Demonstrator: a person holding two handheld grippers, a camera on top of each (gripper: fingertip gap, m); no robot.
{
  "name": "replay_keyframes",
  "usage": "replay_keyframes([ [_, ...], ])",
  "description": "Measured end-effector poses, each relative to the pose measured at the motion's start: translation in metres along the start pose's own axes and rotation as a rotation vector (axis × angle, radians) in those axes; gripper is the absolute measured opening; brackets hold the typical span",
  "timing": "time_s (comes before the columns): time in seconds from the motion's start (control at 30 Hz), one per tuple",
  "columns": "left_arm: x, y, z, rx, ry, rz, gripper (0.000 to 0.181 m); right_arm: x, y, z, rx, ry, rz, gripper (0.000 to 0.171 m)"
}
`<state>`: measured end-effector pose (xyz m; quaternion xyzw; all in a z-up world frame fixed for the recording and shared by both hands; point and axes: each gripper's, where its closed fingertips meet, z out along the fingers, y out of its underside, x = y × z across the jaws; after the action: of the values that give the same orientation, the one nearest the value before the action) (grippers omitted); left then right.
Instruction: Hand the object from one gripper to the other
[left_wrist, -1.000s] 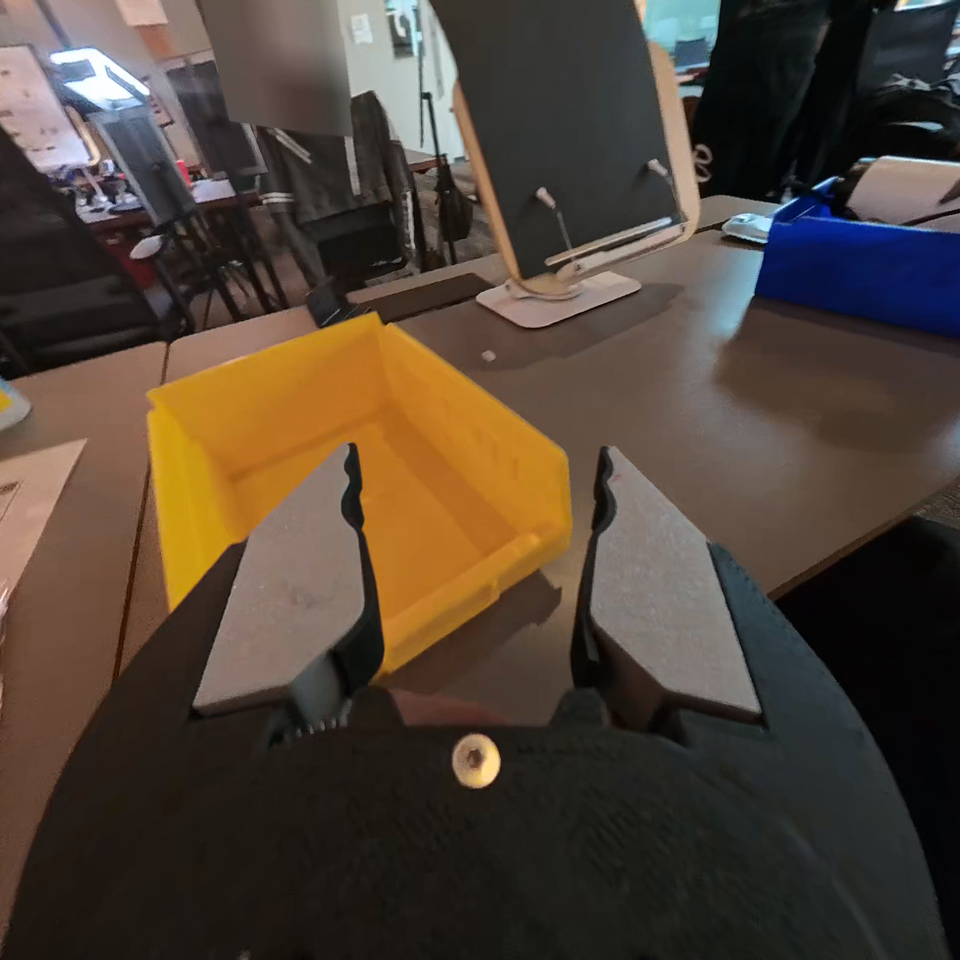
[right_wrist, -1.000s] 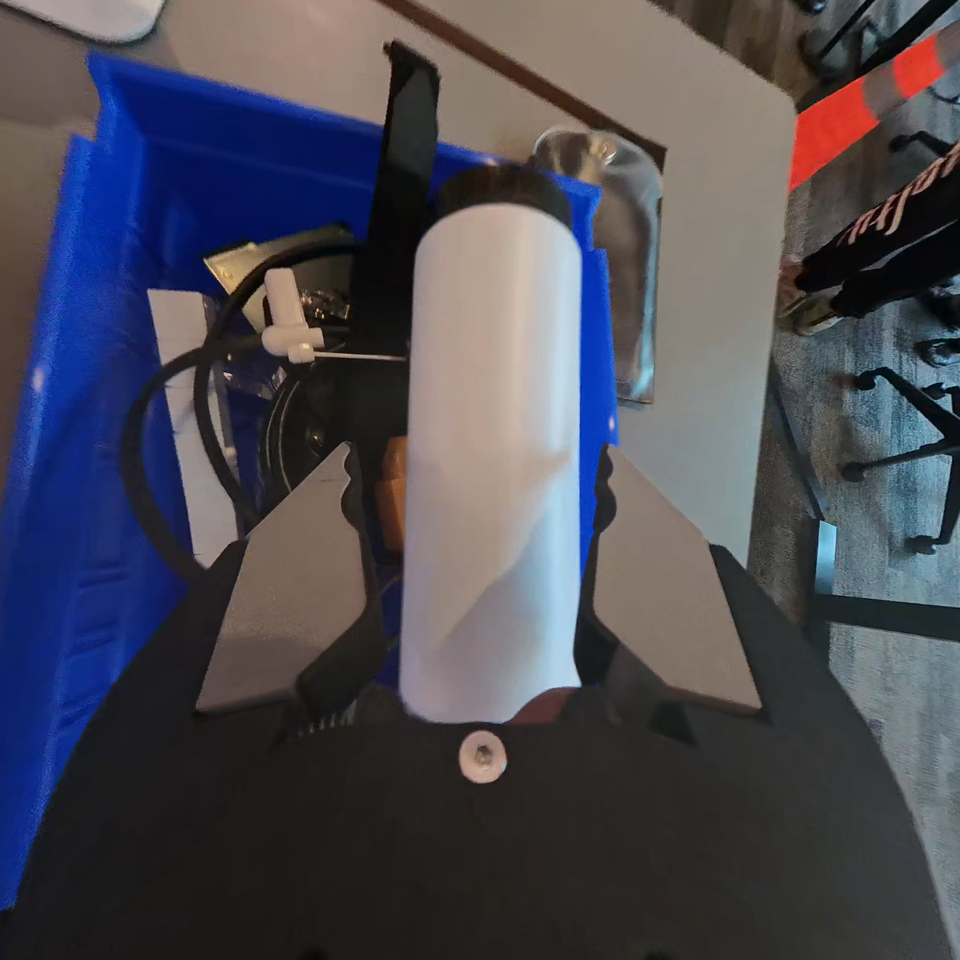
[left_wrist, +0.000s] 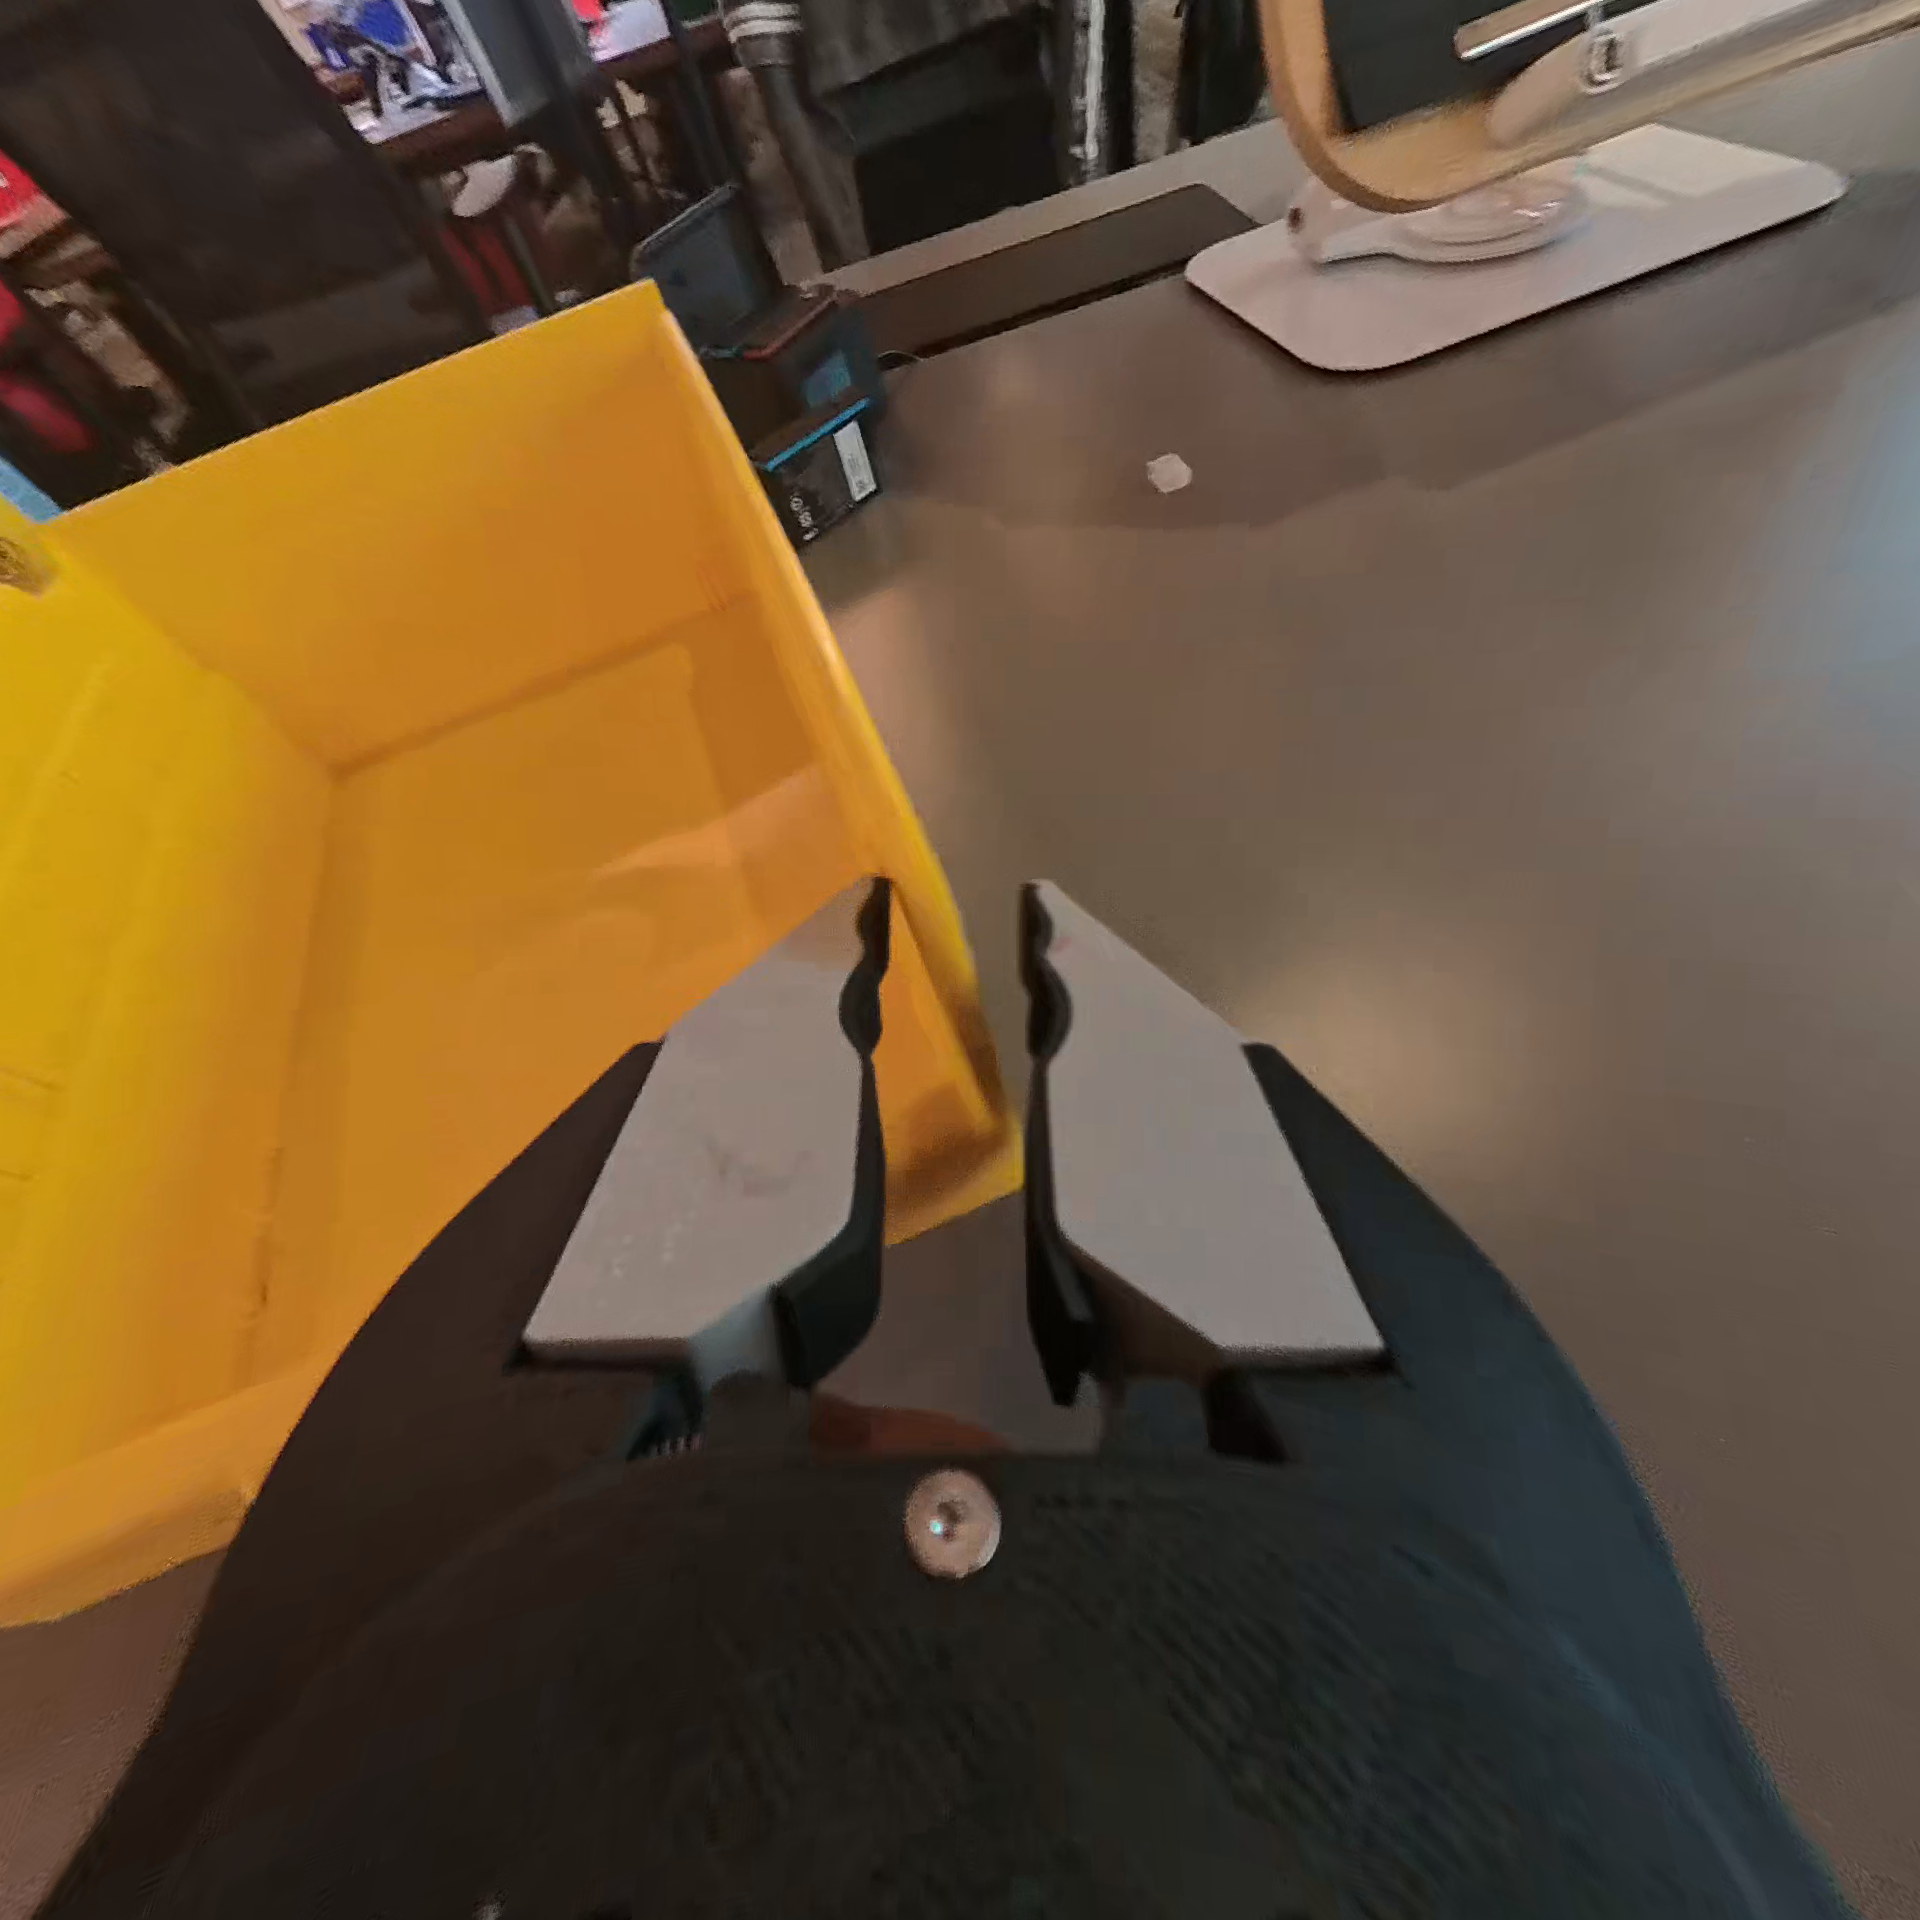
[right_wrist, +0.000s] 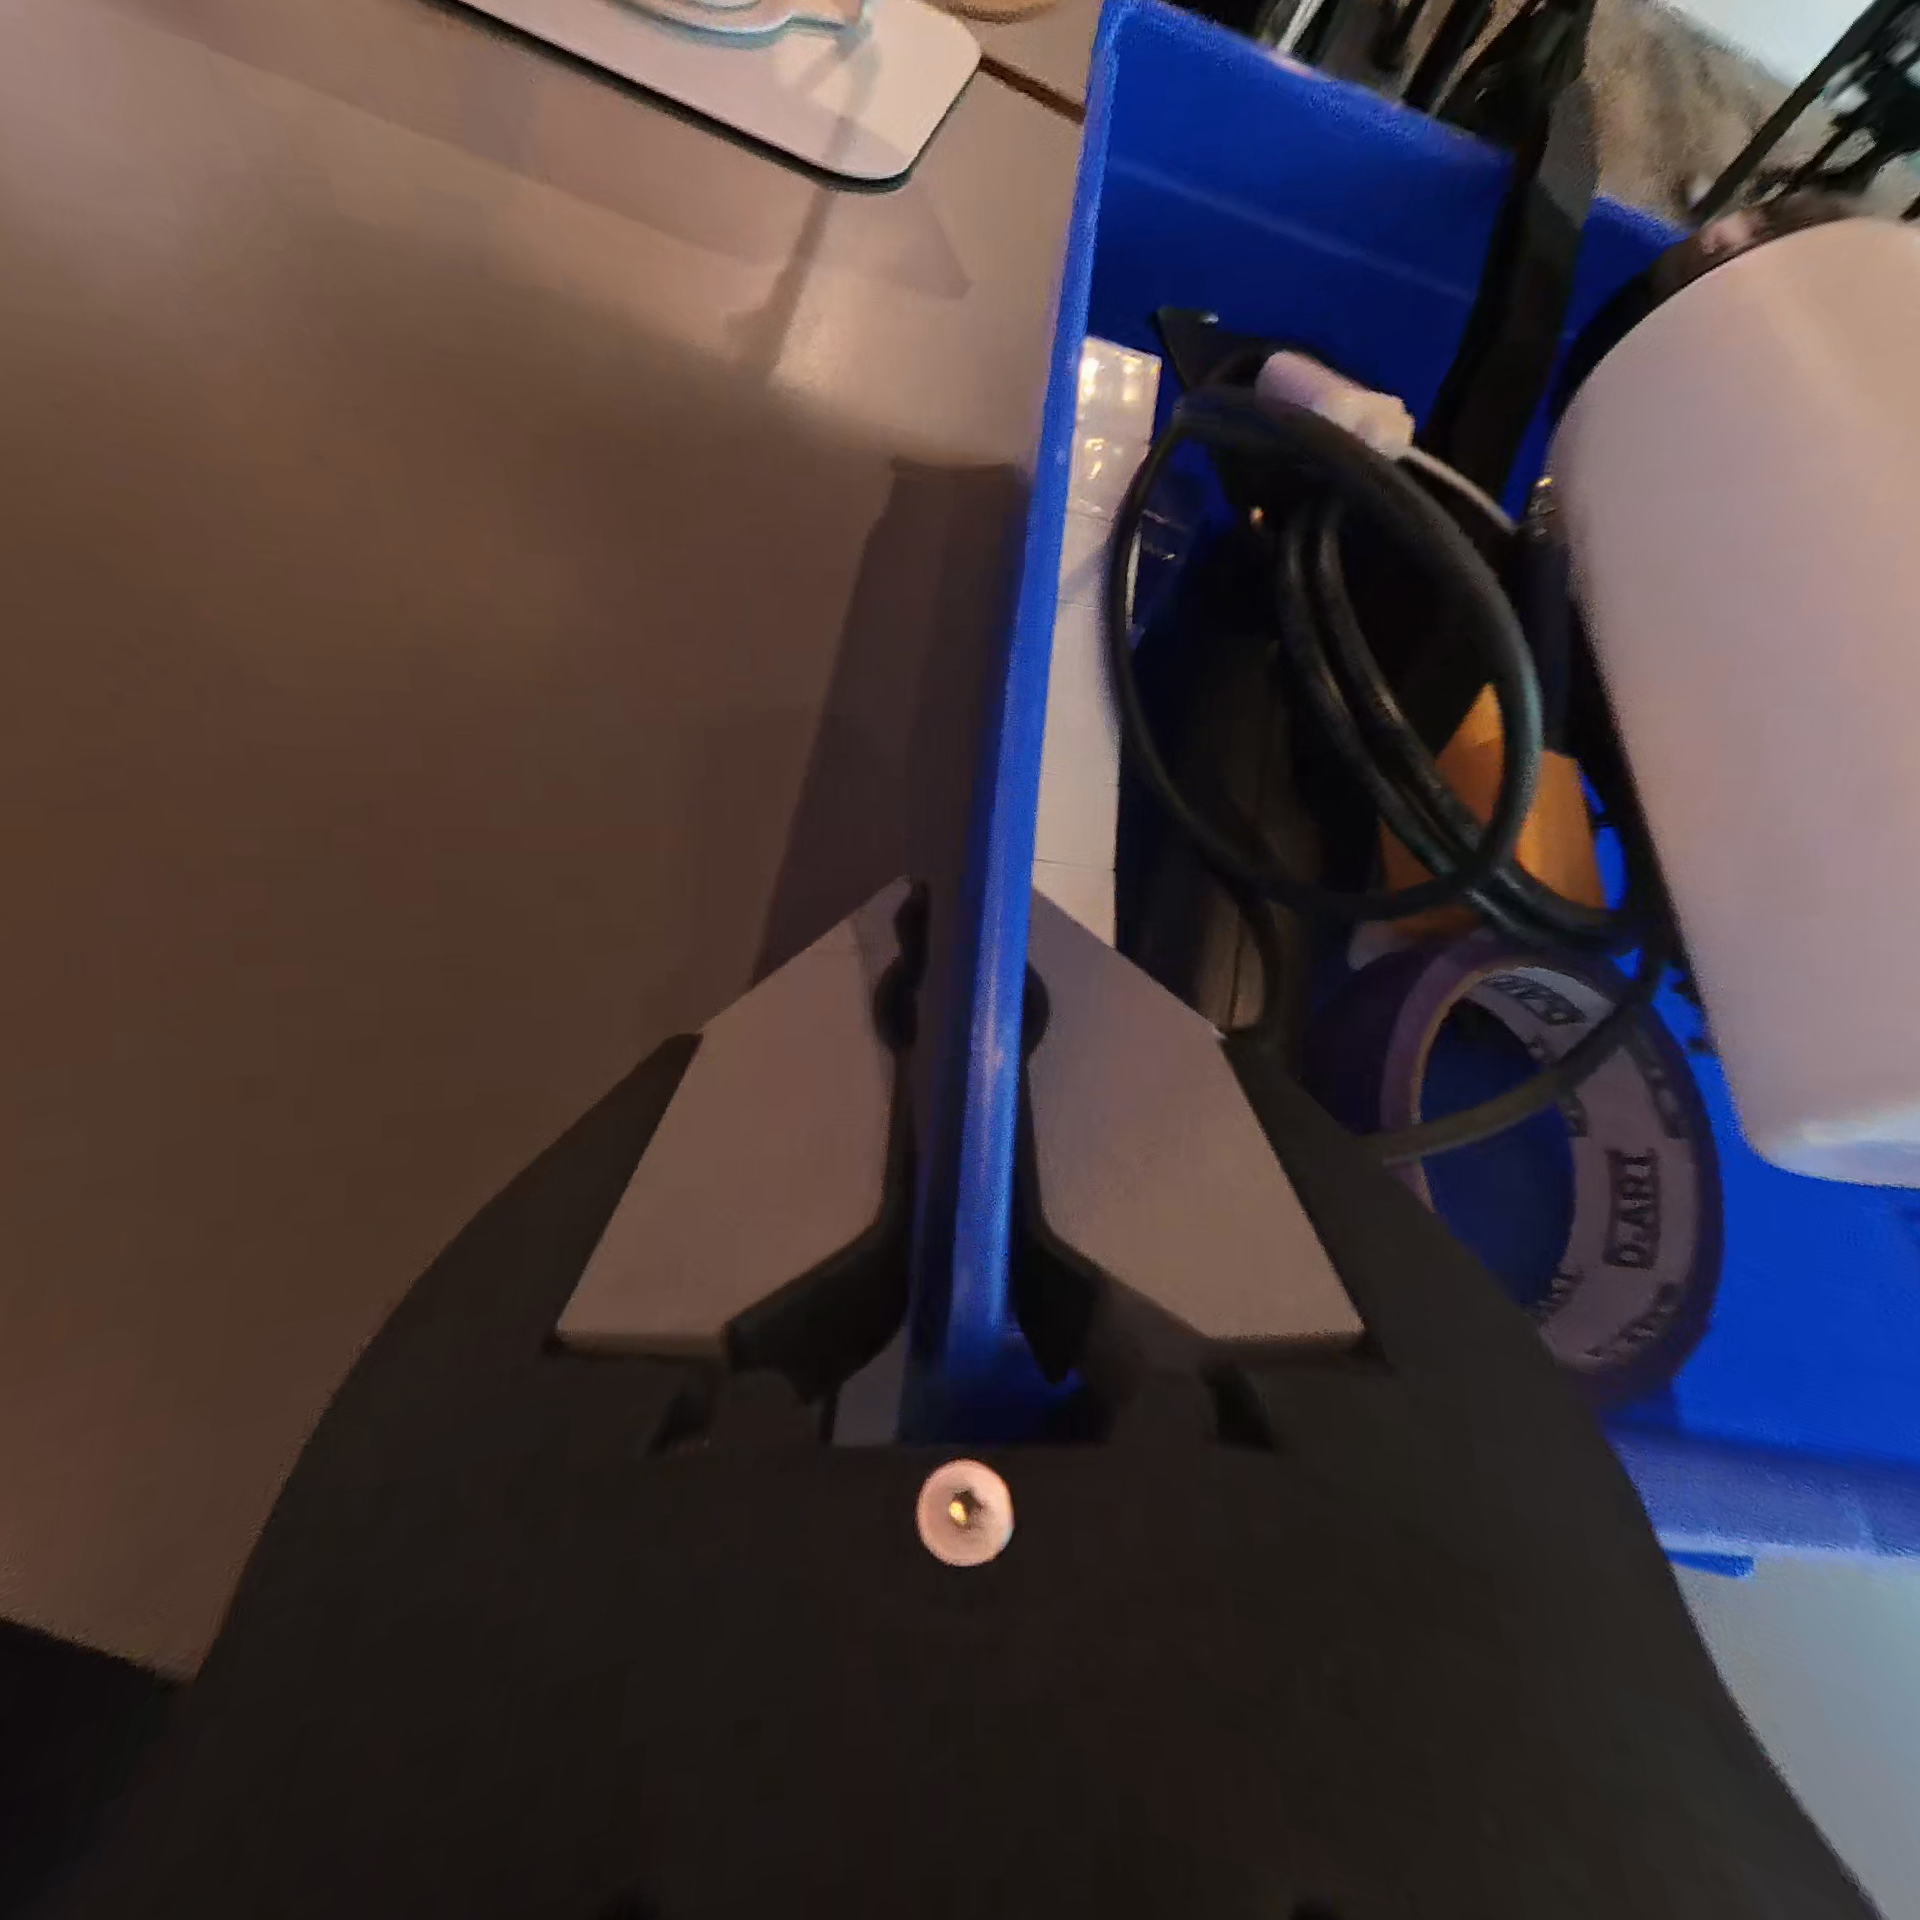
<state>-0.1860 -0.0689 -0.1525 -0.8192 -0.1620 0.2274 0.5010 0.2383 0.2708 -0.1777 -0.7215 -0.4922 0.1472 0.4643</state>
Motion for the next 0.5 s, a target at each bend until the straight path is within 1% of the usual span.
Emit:
replay_keyframes([
  [0.03, 0.000, -0.003, 0.004, 0.011, -0.014, 0.010, 0.016, 0.004, 0.000, 0.000, 0.014, 0.034, -0.018, 0.002],
  [0.17, -0.010, -0.005, 0.009, 0.015, -0.133, 0.069, 0.009, 0.006, 0.000, 0.001, 0.025, 0.074, -0.073, 0.002],
  [0.23, -0.024, -0.005, 0.003, 0.030, -0.216, 0.123, 0.003, 0.005, 0.000, 0.001, 0.020, 0.079, -0.092, 0.002],
  [0.27, -0.025, -0.004, -0.002, 0.049, -0.189, 0.103, 0.002, 0.002, -0.001, 0.001, 0.017, 0.085, -0.096, 0.002],
  [0.3, -0.028, -0.003, -0.009, 0.065, -0.173, 0.078, 0.002, -0.002, -0.001, 0.000, 0.013, 0.088, -0.092, 0.002],
  [0.37, -0.035, -0.007, -0.029, 0.114, -0.188, 0.094, 0.002, -0.017, -0.002, -0.005, 0.000, 0.099, -0.095, 0.003],
  [0.43, -0.041, -0.017, -0.056, 0.128, -0.210, 0.110, 0.002, -0.041, -0.005, -0.010, -0.020, 0.093, -0.099, 0.005],
  [0.5, -0.048, -0.033, -0.084, 0.162, -0.222, 0.064, 0.001, -0.073, -0.012, -0.013, -0.041, 0.072, -0.087, 0.007],
])
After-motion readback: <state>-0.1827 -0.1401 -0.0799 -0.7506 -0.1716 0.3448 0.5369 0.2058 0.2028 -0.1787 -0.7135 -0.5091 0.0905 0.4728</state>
